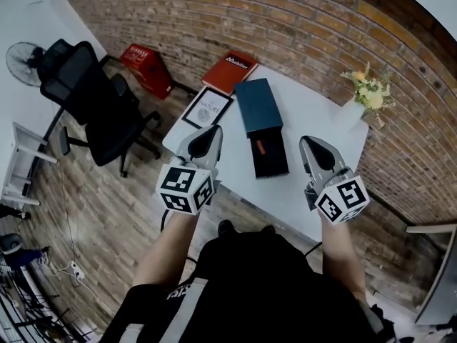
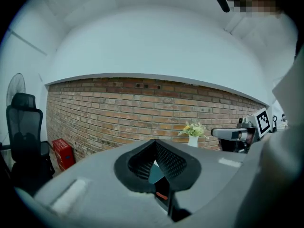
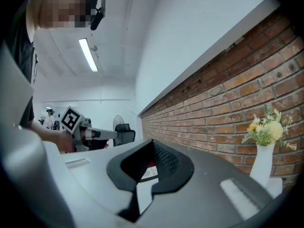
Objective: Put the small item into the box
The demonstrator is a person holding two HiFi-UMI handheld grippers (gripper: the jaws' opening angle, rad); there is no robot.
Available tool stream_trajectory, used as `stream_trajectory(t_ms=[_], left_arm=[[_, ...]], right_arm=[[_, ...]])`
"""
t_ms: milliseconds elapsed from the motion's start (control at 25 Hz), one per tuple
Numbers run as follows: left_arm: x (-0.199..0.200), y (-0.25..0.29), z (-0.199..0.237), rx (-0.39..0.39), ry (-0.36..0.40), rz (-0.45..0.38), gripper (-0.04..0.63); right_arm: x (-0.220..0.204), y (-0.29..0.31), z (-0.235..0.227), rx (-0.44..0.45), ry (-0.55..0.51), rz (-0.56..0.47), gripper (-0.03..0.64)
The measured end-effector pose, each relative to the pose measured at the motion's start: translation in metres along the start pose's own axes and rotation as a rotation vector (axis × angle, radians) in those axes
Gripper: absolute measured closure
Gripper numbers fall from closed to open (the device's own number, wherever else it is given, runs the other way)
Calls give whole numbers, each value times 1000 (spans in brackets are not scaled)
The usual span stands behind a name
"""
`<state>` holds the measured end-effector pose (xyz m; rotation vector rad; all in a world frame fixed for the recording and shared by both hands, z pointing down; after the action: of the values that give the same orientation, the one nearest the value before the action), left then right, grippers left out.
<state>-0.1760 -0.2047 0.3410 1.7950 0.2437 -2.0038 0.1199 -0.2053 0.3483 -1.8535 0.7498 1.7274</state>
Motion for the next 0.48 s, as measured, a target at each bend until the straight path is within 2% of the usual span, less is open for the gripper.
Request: stream_trajectory(t_ms=[480], left_arm=[[-14,-16,24,44,-40,10,588]], right_arm=[[-1,7,12,-9,-43,50,618]])
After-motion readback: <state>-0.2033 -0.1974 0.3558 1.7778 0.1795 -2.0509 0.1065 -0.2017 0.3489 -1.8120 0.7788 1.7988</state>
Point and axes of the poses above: the fingertips, and each gripper's own axes: y forward along the fingers, z to its left, x out of its top, the point moved 9 cm from there along -y, backward along the fingers, and after that the axes turned 2 degrees about -y, right-handed, at the moved point
